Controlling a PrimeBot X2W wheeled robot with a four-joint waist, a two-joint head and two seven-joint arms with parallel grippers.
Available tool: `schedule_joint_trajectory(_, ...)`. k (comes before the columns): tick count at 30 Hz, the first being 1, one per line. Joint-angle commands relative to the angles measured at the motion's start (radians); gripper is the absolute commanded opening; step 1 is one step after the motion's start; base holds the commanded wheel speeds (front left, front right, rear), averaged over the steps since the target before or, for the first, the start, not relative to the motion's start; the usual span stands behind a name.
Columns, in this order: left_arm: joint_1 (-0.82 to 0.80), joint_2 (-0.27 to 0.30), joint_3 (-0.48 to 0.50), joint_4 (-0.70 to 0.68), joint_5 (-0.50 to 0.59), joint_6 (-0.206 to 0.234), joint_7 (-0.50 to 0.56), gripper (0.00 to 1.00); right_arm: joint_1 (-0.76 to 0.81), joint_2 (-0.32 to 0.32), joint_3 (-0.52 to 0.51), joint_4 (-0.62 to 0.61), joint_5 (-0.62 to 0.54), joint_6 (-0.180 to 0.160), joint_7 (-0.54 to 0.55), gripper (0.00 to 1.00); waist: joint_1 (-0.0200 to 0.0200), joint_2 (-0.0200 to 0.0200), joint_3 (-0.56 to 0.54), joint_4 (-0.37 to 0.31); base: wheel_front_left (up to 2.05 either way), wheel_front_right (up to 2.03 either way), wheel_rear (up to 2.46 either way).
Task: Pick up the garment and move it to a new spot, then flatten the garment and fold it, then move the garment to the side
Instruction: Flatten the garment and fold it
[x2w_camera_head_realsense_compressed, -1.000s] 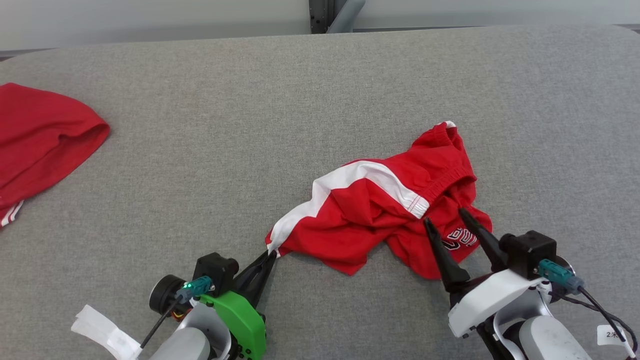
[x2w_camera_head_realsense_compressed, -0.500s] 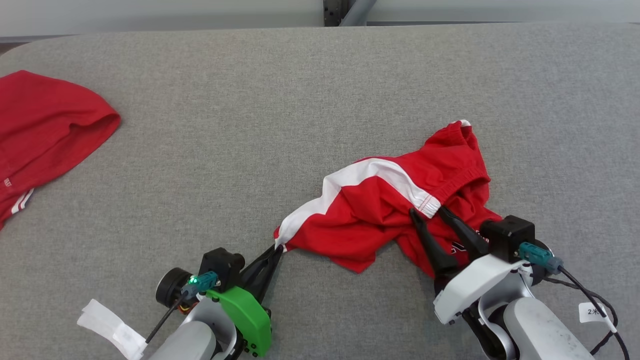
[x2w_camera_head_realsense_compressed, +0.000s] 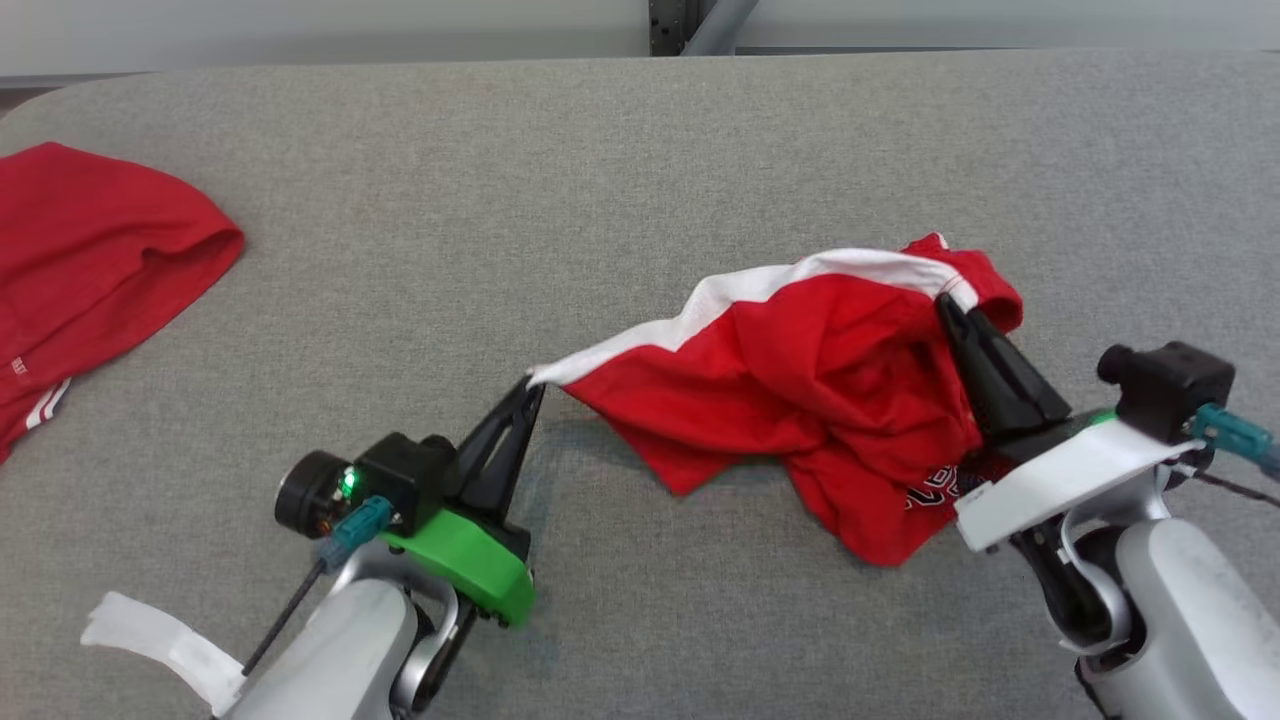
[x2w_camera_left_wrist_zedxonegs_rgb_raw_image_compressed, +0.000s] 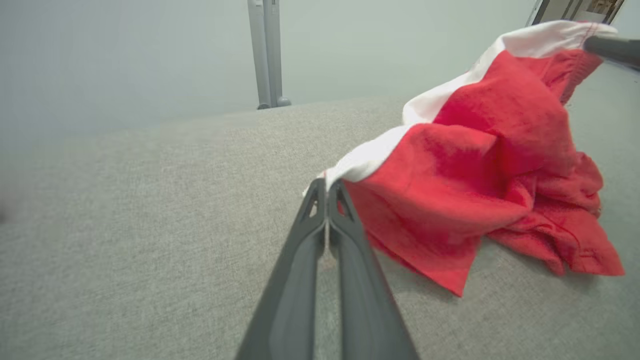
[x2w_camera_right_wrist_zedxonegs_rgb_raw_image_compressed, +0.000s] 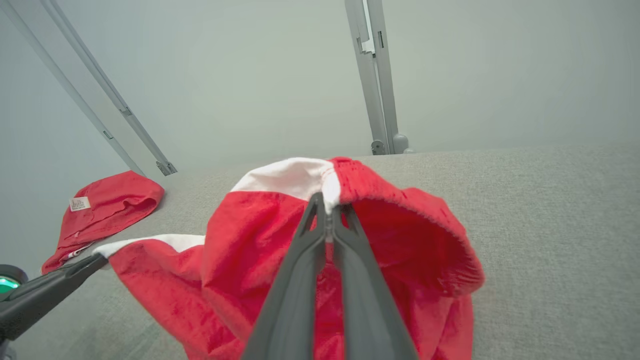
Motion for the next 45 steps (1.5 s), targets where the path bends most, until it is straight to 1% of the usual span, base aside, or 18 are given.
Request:
schedule_joint_trajectory(1, -0.024, 0.018, 0.021, -0.052, 0.017, 0.024, -0.010, 0.00, -0.029, -0.024, -0.010, -0.035, 0.044, 0.000, 0.019, 0.00, 0.0000, 0.0000, -0.006, -0.011, 0.00, 0.00, 0.00)
schedule_joint_trajectory(2, -0.024, 0.018, 0.021, -0.052, 0.017, 0.024, -0.010, 0.00, -0.029, -0.024, -0.010, -0.035, 0.044, 0.000, 0.019, 0.00, 0.0000, 0.0000, -0.006, -0.011, 0.00, 0.00, 0.00)
schedule_joint_trajectory(7, -0.063, 0.052, 0.075, -0.204, 0.054, 0.083, -0.016, 0.00, -0.094, -0.088, -0.031, -0.120, 0.135, 0.000, 0.069, 0.00, 0.0000, 0.0000, -0.020, -0.027, 0.00, 0.00, 0.00)
schedule_joint_trajectory(11, -0.116, 0.074, 0.120, -0.323, 0.076, 0.125, -0.017, 0.00, -0.154, -0.131, -0.046, -0.182, 0.155, 0.000, 0.090, 0.00, 0.0000, 0.0000, -0.028, -0.036, 0.00, 0.00, 0.00)
schedule_joint_trajectory(13, -0.173, 0.097, 0.147, -0.396, 0.104, 0.140, -0.006, 0.00, -0.211, -0.160, -0.057, -0.227, 0.146, 0.000, 0.108, 0.00, 0.0000, 0.0000, -0.034, -0.041, 0.00, 0.00, 0.00)
schedule_joint_trajectory(19, -0.307, 0.140, 0.205, -0.520, 0.147, 0.167, 0.032, 0.00, -0.323, -0.207, -0.095, -0.294, 0.142, 0.000, 0.141, 0.00, 0.0000, 0.0000, -0.049, -0.048, 0.00, 0.00, 0.00)
schedule_joint_trajectory(25, -0.341, 0.151, 0.227, -0.582, 0.133, 0.181, 0.075, 0.00, -0.351, -0.222, -0.100, -0.312, 0.132, 0.000, 0.166, 0.00, 0.0000, 0.0000, -0.055, -0.055, 0.00, 0.00, 0.00)
schedule_joint_trajectory(29, -0.349, 0.147, 0.224, -0.588, 0.116, 0.173, 0.089, 0.00, -0.343, -0.206, -0.111, -0.301, 0.123, 0.000, 0.172, 0.00, 0.0000, 0.0000, -0.044, -0.057, 0.00, 0.00, 0.00)
schedule_joint_trajectory(32, -0.369, 0.141, 0.231, -0.576, 0.089, 0.160, 0.097, 0.00, -0.358, -0.199, -0.118, -0.292, 0.111, 0.000, 0.170, 0.00, 0.0000, 0.0000, -0.024, -0.057, 0.00, 0.00, 0.00)
schedule_joint_trajectory(36, -0.427, 0.123, 0.242, -0.530, 0.034, 0.127, 0.112, 0.00, -0.407, -0.185, -0.125, -0.260, 0.105, 0.000, 0.158, 0.00, 0.0000, 0.0000, 0.019, -0.061, 0.00, 0.00, 0.00)
schedule_joint_trajectory(39, -0.501, 0.107, 0.238, -0.455, 0.013, 0.090, 0.124, 0.00, -0.482, -0.176, -0.124, -0.202, 0.084, 0.000, 0.145, 0.00, 0.0000, 0.0000, 0.060, -0.064, 0.00, 0.00, 0.00)
schedule_joint_trajectory(43, -0.636, 0.071, 0.235, -0.305, -0.009, 0.045, 0.118, 0.00, -0.631, -0.142, -0.103, -0.084, 0.070, 0.000, 0.116, 0.00, 0.0000, 0.0000, 0.120, -0.070, 0.00, 0.00, 0.00)
schedule_joint_trajectory(44, -0.676, 0.059, 0.237, -0.261, -0.013, 0.036, 0.112, 0.00, -0.674, -0.131, -0.096, -0.048, 0.069, 0.000, 0.107, 0.00, 0.0000, 0.0000, 0.134, -0.071, 0.00, 0.00, 0.00)
schedule_joint_trajectory(45, -0.676, 0.059, 0.237, -0.261, -0.013, 0.036, 0.112, 0.00, -0.674, -0.131, -0.096, -0.048, 0.069, 0.000, 0.107, 0.00, 0.0000, 0.0000, 0.134, -0.071, 0.00, 0.00, 0.00)
